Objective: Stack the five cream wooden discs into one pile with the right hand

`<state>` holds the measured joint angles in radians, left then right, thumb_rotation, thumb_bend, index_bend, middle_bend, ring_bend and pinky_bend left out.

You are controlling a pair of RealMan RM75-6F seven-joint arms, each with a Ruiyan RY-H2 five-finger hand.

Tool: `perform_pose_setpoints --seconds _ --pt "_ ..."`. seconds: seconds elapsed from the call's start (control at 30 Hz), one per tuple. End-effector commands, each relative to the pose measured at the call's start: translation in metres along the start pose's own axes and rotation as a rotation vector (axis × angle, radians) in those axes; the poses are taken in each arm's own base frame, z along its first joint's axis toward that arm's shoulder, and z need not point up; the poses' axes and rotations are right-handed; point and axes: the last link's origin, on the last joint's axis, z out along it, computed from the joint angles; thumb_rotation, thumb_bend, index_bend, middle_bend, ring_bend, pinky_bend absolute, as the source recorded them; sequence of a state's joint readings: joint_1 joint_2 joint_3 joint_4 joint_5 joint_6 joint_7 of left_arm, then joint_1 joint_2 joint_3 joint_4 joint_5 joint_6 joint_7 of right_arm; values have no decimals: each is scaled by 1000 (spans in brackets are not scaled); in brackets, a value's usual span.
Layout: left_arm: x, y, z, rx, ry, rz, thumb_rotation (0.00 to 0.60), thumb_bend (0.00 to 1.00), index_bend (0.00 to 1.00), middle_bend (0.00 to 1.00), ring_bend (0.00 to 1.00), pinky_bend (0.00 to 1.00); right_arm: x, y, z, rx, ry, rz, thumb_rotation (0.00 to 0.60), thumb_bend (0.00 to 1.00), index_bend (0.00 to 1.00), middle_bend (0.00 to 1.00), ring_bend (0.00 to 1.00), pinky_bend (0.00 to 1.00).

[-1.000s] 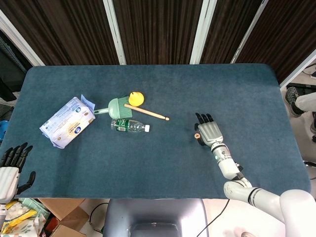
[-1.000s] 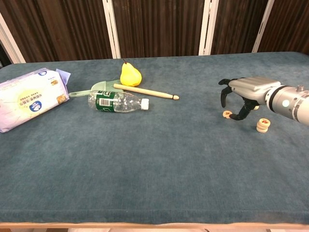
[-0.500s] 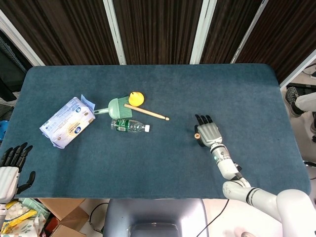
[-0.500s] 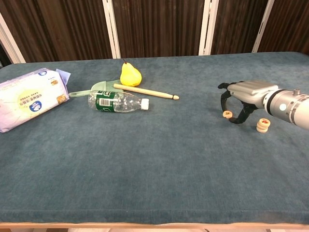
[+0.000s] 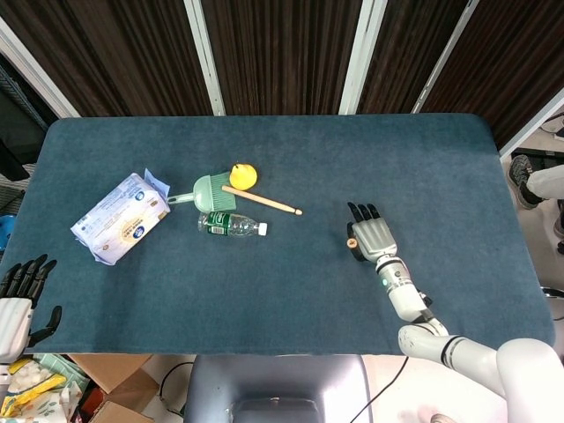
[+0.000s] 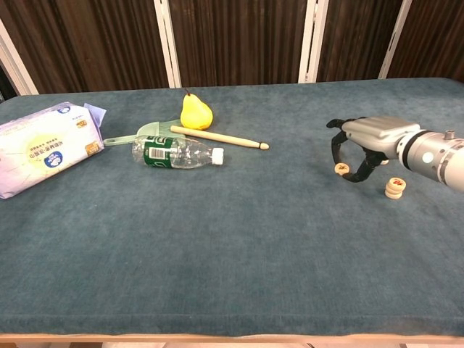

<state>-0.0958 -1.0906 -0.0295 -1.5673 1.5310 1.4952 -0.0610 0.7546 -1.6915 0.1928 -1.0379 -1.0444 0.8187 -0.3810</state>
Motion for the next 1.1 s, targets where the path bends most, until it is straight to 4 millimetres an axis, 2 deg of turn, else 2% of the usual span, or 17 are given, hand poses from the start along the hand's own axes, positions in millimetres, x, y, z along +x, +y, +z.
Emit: perform_pose_setpoints --seconds 0.03,0.13,0.27,0.43,0.47,0.53,0.7,0.87,1.1 --pt "0 0 0 0 2 1 600 482 0 0 0 0 9 -1 -18 51 28 46 600 455 648 54 0 0" --pt "0 0 -1 0 3 2 600 483 0 0 0 0 18 1 -41 109 37 108 600 454 643 54 0 0" --pt "0 1 -1 -1 4 1 600 482 0 0 0 0 23 14 -68 143 39 125 600 454 642 54 0 0" --pt "0 2 -1 -4 2 1 600 482 0 0 0 0 21 22 -79 151 17 130 600 455 641 54 0 0" --pt "-1 2 -1 -5 1 2 600 482 0 0 0 0 19 27 -84 149 -3 136 600 454 642 54 0 0" --pt "-2 3 0 -9 -4 6 600 481 0 0 0 0 14 52 -90 100 -6 89 600 454 643 54 0 0" --pt "-4 5 1 -9 -10 9 600 482 0 0 0 0 7 69 -86 59 -22 85 600 455 645 54 0 0" --pt "-4 4 2 -5 -10 10 600 482 0 0 0 0 2 78 -83 37 -26 55 600 455 645 54 0 0" --pt "-5 4 2 -6 -14 11 600 481 0 0 0 0 -1 76 -75 27 -37 62 600 454 645 54 0 0"
